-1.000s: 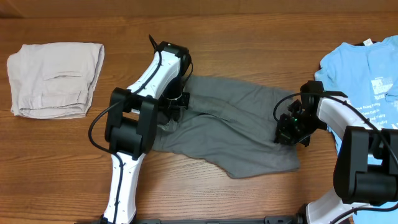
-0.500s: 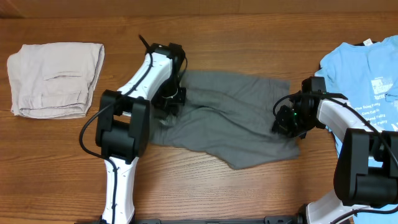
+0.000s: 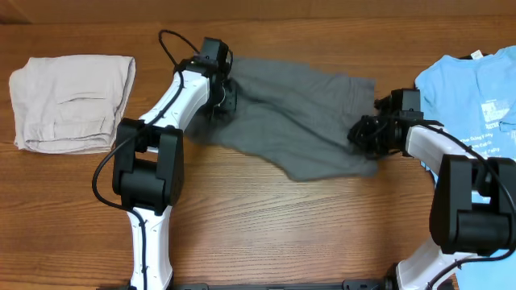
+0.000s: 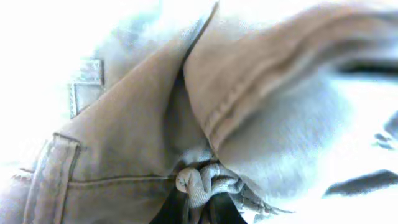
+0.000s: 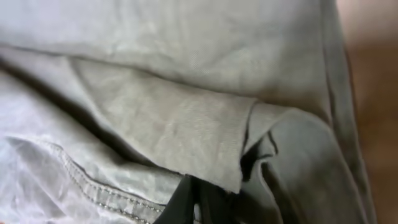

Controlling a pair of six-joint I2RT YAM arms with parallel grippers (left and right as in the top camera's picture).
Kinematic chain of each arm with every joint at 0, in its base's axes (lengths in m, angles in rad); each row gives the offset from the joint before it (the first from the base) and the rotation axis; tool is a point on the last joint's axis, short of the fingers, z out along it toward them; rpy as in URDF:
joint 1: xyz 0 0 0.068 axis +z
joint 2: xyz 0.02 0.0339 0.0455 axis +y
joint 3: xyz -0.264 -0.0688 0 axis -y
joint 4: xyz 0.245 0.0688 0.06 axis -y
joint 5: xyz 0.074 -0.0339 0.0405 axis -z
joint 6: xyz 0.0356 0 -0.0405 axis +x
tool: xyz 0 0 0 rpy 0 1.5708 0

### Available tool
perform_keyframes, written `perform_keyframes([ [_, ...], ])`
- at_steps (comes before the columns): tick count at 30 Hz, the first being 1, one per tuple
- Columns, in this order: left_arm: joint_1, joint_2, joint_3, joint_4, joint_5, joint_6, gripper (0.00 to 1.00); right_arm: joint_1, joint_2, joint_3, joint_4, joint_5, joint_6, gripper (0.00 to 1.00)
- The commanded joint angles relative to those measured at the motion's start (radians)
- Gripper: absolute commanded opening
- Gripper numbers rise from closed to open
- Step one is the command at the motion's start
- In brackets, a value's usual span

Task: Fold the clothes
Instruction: 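Lift the shorts with both grippers and pull them toward the back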

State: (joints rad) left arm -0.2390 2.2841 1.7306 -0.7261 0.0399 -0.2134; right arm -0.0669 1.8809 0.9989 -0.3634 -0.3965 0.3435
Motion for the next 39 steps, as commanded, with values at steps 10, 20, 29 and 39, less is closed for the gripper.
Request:
perform_keyframes([
  [10, 0.019, 0.195, -0.173, 0.323, -0.102, 0.102, 0.07, 0.069, 0.148, -0.026, 0.369, 0.266, 0.005, 0.04],
  [20, 0.019, 0.108, 0.014, 0.138, -0.102, 0.18, 0.04, 0.069, 0.096, 0.056, 0.417, 0.151, -0.04, 0.04],
  [29, 0.019, -0.089, 0.217, -0.235, -0.102, 0.149, 0.08, 0.065, -0.122, 0.164, 0.027, 0.114, -0.04, 0.04],
  [39, 0.018, -0.112, 0.192, -0.548, -0.096, -0.039, 0.11, 0.065, -0.202, 0.165, -0.463, 0.114, -0.04, 0.04],
])
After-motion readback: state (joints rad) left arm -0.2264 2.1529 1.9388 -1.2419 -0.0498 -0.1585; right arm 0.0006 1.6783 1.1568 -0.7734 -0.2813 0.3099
